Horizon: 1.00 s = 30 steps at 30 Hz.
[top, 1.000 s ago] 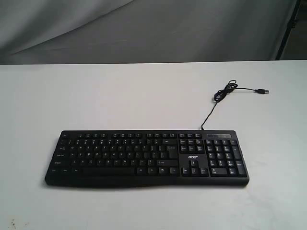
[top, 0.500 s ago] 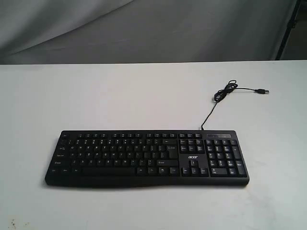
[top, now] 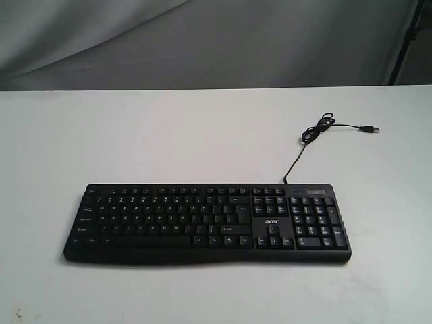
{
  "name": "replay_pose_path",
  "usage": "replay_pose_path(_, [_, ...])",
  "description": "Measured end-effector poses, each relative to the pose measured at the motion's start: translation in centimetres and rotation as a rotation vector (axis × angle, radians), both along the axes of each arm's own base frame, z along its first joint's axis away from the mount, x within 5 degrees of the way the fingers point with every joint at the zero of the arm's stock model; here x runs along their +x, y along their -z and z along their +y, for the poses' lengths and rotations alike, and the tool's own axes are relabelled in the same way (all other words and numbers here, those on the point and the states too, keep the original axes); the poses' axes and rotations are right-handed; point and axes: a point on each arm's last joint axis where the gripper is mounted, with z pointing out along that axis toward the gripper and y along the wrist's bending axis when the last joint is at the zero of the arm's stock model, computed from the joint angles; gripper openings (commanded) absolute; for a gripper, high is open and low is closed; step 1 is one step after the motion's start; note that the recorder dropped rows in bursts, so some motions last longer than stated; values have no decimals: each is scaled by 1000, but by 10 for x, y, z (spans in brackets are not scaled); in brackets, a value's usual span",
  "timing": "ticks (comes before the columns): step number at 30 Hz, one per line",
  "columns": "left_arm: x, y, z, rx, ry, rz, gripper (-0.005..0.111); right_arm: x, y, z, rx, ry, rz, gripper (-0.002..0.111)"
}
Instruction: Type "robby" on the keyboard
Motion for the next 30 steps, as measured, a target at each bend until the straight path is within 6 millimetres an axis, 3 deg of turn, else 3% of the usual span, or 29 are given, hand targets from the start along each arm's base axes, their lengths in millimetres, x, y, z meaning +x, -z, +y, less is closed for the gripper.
replay_pose_path(5, [0, 0, 0, 0, 0, 0, 0, 27, -53, 21, -266, -117, 133, 0])
replay_pose_path(10, [0, 0, 0, 0, 0, 0, 0, 92, -94, 37, -514, -230, 228, 0])
replay_pose_path(15, [0, 0, 0, 0, 0, 0, 0, 171, -116, 39, -749, -217, 329, 0])
replay_pose_path(18, [0, 0, 0, 0, 0, 0, 0, 222, -112, 35, -832, -142, 431, 0])
replay_pose_path(20, [0, 0, 0, 0, 0, 0, 0, 245, -113, 31, -901, -8, 452, 0])
replay_pose_path(24, [0, 0, 0, 0, 0, 0, 0, 260, -129, 34, -1109, 323, 416, 0])
replay_pose_path(27, [0, 0, 0, 0, 0, 0, 0, 256, -159, 36, -1092, 568, 420, 0])
replay_pose_path(30, [0, 0, 0, 0, 0, 0, 0, 244, -192, 39, -972, 537, 525, 0])
